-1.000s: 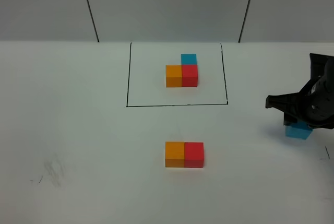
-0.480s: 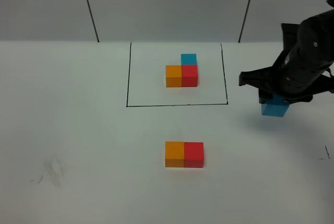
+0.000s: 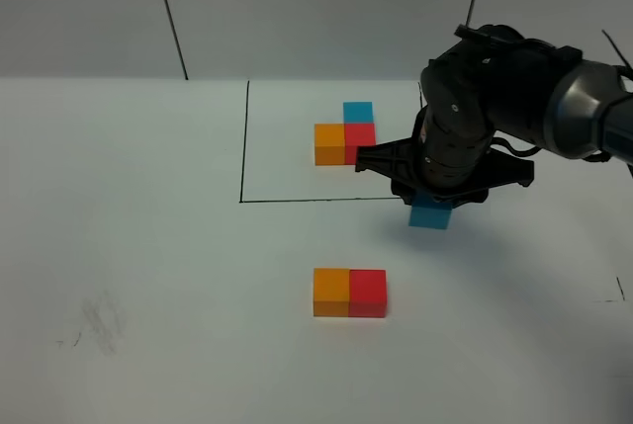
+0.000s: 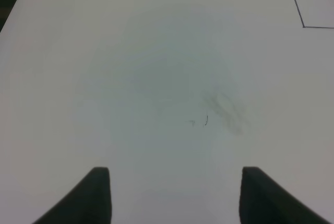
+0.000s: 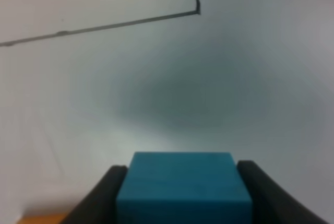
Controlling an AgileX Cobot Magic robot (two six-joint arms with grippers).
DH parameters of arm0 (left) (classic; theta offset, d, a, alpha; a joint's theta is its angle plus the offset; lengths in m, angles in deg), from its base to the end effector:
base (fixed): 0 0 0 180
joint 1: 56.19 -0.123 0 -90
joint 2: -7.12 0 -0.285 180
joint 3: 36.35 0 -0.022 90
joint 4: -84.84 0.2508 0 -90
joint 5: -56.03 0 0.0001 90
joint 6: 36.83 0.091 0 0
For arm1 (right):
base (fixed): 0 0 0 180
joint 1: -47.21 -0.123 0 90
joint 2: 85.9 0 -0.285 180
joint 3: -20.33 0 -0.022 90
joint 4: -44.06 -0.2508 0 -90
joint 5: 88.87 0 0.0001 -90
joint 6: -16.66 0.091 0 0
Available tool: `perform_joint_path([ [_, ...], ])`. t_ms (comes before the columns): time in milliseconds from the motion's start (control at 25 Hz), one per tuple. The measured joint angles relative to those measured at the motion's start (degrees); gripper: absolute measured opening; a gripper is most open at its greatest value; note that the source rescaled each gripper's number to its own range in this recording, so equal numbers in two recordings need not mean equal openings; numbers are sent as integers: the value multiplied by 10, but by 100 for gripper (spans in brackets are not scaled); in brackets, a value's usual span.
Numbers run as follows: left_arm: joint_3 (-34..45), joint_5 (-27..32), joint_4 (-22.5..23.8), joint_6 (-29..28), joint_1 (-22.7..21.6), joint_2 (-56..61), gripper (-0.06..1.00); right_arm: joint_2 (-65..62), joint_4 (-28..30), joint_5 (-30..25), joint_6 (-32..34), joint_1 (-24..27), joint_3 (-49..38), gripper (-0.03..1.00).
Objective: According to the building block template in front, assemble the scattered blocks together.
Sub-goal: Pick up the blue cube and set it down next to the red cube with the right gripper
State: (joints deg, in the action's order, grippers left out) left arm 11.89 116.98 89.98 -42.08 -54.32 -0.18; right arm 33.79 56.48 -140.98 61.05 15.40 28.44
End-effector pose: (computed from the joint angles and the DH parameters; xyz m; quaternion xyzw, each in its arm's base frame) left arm -0.0069 0.0074 0.2788 -0.0272 0.8490 0.0121 0.5275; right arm 0.3553 0.2022 0.2130 0.0545 0.9840 0.0131 0.1689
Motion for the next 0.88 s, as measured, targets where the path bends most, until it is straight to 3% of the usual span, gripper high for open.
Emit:
perform_joint_path([
  [200,0,0,0,0,0,0,21,27,15,-3,34,-21,26,2],
  [880,0,0,0,0,0,0,21,83,18,-2,32,-51,60,2],
])
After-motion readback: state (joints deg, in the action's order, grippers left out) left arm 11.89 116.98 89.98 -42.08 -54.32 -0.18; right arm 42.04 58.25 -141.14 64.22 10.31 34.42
